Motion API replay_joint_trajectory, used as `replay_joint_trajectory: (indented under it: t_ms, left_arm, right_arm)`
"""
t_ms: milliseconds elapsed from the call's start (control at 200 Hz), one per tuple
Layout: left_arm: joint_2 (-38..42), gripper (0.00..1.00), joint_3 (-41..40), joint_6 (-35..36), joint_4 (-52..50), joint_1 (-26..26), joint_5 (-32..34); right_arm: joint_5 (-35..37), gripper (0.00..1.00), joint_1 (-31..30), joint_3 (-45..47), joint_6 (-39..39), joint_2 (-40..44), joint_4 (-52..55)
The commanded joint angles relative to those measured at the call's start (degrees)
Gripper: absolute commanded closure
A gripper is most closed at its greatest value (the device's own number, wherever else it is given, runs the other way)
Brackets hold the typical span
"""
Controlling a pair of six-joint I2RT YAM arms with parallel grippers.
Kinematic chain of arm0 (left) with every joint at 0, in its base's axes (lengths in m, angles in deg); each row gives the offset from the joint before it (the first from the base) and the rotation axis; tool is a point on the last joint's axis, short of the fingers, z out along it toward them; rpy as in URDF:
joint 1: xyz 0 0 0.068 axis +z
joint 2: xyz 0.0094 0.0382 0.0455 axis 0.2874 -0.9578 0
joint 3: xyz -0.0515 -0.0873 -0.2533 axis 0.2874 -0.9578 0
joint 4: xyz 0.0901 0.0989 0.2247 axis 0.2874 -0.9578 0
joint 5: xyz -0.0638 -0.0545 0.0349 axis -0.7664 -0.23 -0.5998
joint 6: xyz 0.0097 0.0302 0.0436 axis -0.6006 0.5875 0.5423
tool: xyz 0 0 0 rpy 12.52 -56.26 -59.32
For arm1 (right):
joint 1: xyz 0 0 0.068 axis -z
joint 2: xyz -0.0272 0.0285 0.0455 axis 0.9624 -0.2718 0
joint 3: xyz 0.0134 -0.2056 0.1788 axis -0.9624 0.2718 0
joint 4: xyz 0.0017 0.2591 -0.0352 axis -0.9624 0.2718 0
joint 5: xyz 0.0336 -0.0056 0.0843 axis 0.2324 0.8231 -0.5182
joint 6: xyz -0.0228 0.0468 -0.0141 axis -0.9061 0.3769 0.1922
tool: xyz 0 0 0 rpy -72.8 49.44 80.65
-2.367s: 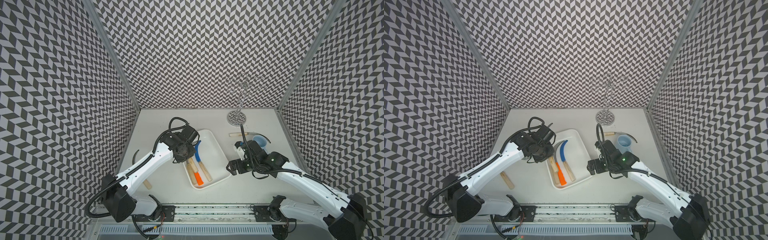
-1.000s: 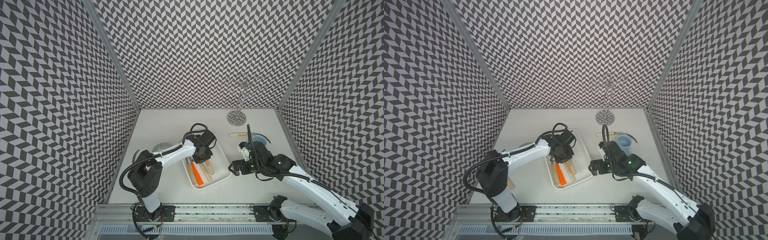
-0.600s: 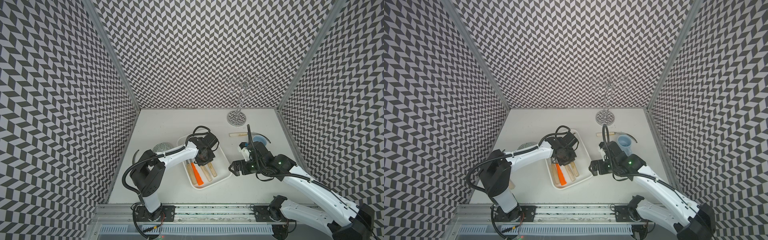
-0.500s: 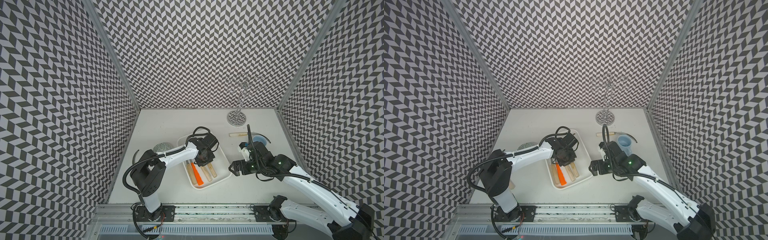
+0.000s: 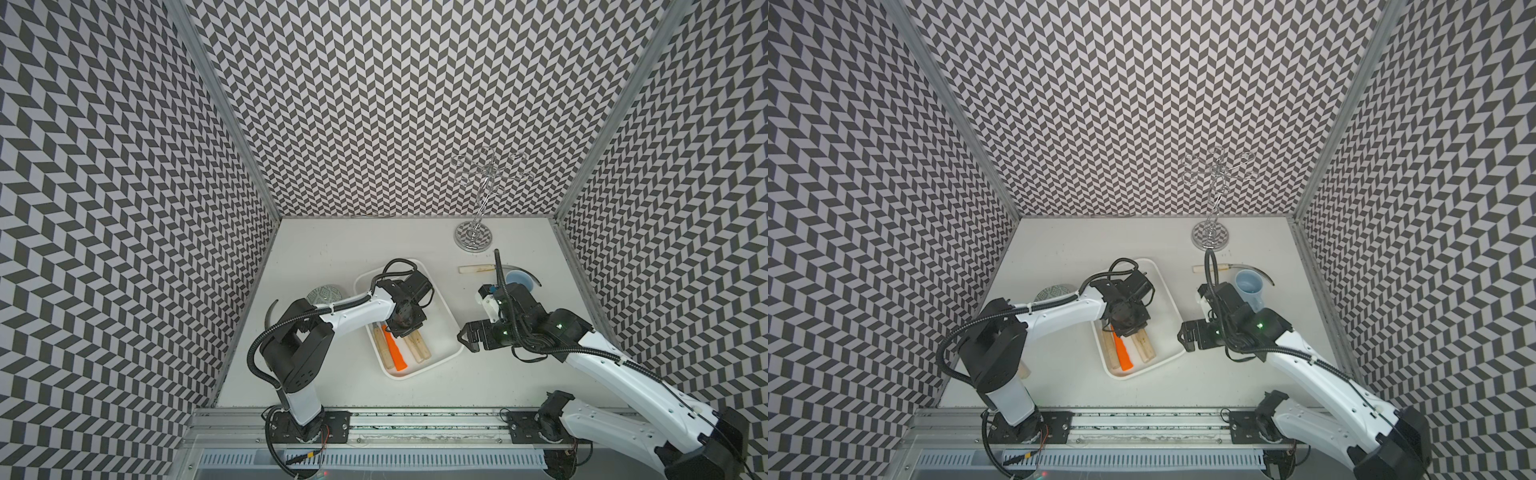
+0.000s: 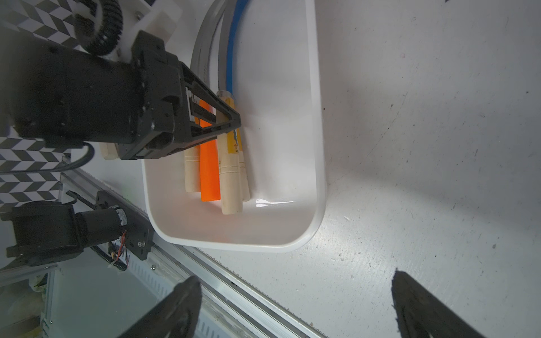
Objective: Put small sickles into storage boxes
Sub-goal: Place the sickle in the storage box.
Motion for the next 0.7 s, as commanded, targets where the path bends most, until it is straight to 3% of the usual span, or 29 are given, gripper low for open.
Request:
replay_joint_trajectory:
  t_ms: [0,691]
  left_arm:
    - [-1.2,0.96,0.2,0.1,1.4,1.3,-0.5]
    - [-4.8,0.96,3.0,2.3,0.5,3.6,-1.8]
  right_arm:
    - [0.0,0.00,0.2,-0.2,-1.0,0.5,-0.1]
    - [0.2,0.00,0.3,0.4,-1.0,1.2,-1.0]
